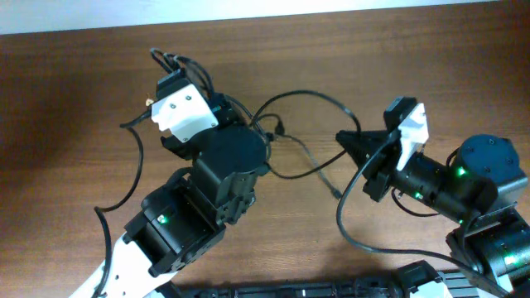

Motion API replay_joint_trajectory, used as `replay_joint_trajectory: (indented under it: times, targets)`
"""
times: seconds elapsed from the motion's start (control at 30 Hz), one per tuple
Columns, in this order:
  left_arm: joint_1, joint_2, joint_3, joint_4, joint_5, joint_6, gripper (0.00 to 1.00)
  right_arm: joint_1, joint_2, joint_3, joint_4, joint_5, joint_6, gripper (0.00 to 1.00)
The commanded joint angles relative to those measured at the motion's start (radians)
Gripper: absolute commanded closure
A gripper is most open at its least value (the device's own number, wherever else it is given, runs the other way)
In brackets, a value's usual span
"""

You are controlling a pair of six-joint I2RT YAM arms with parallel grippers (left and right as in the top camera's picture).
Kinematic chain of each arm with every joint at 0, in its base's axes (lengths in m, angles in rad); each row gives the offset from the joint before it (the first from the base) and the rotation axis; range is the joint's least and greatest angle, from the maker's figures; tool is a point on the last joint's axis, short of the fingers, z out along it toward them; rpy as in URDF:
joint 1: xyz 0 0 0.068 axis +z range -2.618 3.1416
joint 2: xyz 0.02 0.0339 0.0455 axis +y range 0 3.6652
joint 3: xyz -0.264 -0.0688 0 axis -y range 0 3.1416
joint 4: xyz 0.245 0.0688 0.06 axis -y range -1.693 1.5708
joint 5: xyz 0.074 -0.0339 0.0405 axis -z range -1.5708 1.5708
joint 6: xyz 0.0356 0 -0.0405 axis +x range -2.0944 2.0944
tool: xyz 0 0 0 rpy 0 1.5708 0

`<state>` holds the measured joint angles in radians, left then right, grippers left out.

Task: Untangle cables

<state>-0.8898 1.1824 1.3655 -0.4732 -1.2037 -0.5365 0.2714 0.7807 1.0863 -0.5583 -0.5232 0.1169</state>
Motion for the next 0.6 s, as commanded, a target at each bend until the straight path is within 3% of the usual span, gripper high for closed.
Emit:
replay_joint_trajectory:
  times: [0.0,0.3,0.57]
  targets:
    - [0.002,-0.002,0.017,-0.043,-0.058,0.018,1.0,-0.004,-0.007,0.041,0.036,0.14,0.098,0.96]
    - [0.002,0.031,0.017,-0.117,-0.052,0.018,1.0,-0.004,-0.007,0.306,0.015,0.225,0.101,0.96]
    - [0.002,0.047,0.017,-0.121,-0.029,0.018,1.0,-0.004,-0.006,0.407,-0.075,0.699,0.097,0.96]
